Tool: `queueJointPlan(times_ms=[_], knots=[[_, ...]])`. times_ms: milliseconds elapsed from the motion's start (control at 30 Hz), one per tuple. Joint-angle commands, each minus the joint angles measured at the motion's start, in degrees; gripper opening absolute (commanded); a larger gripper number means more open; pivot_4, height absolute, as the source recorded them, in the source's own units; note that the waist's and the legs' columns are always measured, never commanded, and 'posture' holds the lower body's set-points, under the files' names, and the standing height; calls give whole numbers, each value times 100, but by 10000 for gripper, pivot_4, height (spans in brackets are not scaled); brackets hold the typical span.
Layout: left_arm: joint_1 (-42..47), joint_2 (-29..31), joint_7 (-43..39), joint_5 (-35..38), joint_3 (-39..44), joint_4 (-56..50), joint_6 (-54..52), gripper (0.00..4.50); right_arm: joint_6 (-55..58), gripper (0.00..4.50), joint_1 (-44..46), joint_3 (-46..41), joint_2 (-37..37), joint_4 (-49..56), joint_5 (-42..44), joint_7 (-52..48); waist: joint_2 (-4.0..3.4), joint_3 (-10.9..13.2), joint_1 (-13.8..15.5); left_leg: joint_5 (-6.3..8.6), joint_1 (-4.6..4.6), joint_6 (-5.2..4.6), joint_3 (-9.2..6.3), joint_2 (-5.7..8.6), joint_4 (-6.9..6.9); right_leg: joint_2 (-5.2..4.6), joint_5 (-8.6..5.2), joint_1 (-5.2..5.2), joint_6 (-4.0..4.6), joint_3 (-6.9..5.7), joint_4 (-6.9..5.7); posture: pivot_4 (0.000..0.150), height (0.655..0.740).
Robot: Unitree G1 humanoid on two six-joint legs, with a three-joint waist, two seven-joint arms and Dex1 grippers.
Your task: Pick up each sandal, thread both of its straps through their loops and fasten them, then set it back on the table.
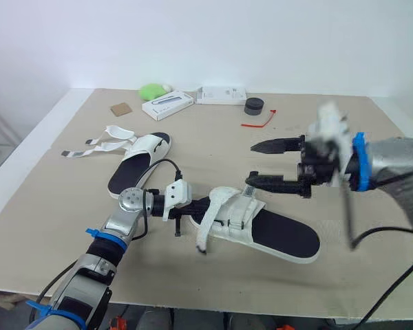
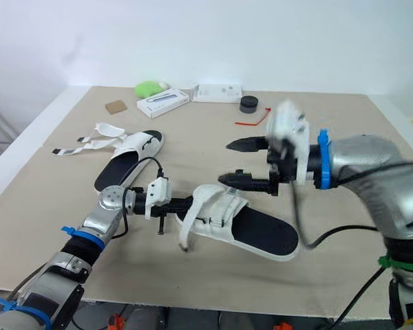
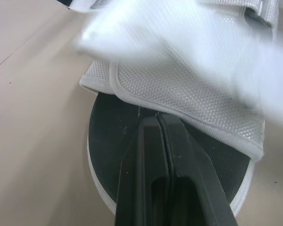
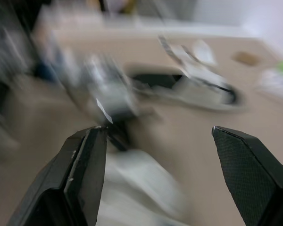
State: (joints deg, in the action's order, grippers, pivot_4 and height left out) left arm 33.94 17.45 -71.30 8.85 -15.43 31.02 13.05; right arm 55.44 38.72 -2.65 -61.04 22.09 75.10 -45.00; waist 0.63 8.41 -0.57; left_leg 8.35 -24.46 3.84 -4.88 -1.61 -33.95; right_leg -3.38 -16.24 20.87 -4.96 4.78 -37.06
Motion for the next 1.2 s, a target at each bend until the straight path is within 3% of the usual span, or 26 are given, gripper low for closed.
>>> queueJointPlan(times_ms=[33,100,167,267,500,867,1200], knots=[[-215,16,-80,-486,-420,432,-132,0,729,38298,-12,15,-366,8,2524,1210,19,0,1,3,0,-2,1,0,0,-1,-3,7,0,-1,2,1500,7400],[-184,12,-85,-491,-412,453,-129,0,811,38298,-189,261,-690,70,3497,1735,18,-1,6,3,-15,-2,6,4,0,-9,-5,14,-2,2,7,1500,7400],[-165,18,-94,-495,-404,481,-112,0,908,38298,-456,622,-879,297,3780,2157,22,-2,11,4,-29,-4,8,8,-1,-13,-6,23,-3,3,11,1500,7400],[-158,21,-101,-500,-403,499,-94,0,1025,38298,-630,1019,-991,395,3790,2377,20,-4,13,6,-40,-9,8,7,-1,-10,-5,35,-3,3,11,1500,7400],[-131,-34,-134,-520,-444,564,-56,0,1058,38298,-530,2012,-117,-288,3790,3597,23,-5,14,4,-45,-12,6,2,-13,-4,-3,44,-6,0,10,1500,7400],[-31,-156,-116,-545,-463,690,1,0,1555,38298,211,2314,1034,-1108,3790,4444,23,-6,84,0,-62,-19,0,4,-14,0,-2,43,-5,-1,11,1500,7400],[-64,-149,-109,-534,-446,636,-53,0,2002,38298,218,2549,1081,-1432,3790,4563,23,-6,87,1,-64,-21,-2,4,-14,-1,-1,43,-4,-1,11,1500,7400]])
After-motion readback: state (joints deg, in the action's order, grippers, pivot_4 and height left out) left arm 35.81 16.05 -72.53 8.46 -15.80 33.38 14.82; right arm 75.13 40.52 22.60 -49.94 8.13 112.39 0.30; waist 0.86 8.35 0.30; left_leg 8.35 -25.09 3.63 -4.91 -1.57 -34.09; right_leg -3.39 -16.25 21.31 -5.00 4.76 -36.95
